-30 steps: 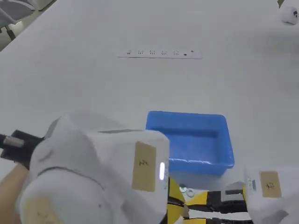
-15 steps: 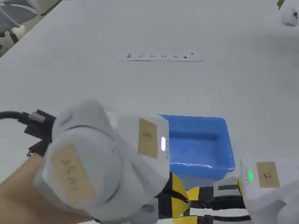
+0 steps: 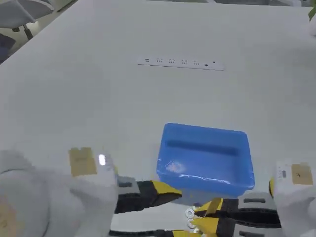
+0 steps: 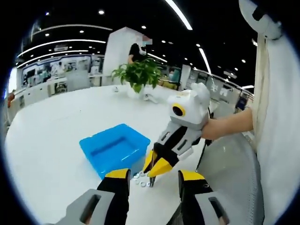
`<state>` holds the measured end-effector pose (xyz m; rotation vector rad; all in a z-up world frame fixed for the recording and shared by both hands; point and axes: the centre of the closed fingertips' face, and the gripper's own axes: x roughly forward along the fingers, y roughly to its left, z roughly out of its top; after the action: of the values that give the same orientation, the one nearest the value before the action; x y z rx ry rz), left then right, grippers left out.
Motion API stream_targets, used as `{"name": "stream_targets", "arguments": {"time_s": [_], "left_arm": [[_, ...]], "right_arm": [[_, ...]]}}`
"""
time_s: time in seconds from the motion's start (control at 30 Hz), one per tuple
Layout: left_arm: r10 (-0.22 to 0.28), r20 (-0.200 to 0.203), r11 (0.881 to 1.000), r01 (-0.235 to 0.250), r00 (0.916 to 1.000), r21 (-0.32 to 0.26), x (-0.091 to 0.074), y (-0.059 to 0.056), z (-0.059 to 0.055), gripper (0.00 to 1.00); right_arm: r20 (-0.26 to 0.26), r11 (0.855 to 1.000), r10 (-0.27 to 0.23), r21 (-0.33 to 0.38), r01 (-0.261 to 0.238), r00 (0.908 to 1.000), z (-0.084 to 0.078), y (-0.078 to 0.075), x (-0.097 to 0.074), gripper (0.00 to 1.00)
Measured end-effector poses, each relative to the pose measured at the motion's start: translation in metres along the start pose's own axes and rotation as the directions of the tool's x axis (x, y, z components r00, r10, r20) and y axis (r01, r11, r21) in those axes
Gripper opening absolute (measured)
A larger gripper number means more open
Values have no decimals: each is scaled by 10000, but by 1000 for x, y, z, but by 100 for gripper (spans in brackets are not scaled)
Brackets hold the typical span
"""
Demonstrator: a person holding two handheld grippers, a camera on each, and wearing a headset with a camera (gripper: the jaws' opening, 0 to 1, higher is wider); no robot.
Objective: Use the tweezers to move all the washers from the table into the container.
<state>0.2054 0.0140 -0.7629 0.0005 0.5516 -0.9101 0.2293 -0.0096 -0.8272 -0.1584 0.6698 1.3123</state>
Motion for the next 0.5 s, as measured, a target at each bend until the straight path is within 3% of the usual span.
{"name": "stream_targets", "arguments": {"time_s": [0.07, 0.17, 0.3, 0.5], "left_arm": [[438, 187, 9984, -431, 9989, -379, -8, 3, -5, 48], [852, 265, 9956, -841, 9960, -418, -17, 2, -13, 56], [1477, 665, 9883, -1447, 9868, -485, -21, 3, -13, 68], [2354, 1758, 9717, -2274, 9559, -646, -24, 9, 1, 84]], "right_arm": [[285, 9973, 45, 726, -66, 9996, 1, -2, -2, 2], [615, 9910, 51, 1331, -133, 9981, 4, -4, -4, 2], [1092, 9823, -17, 1864, -188, 9940, 14, -7, -11, 2], [1639, 9747, -337, 2236, -39, 9859, 34, -13, -26, 2]]}}
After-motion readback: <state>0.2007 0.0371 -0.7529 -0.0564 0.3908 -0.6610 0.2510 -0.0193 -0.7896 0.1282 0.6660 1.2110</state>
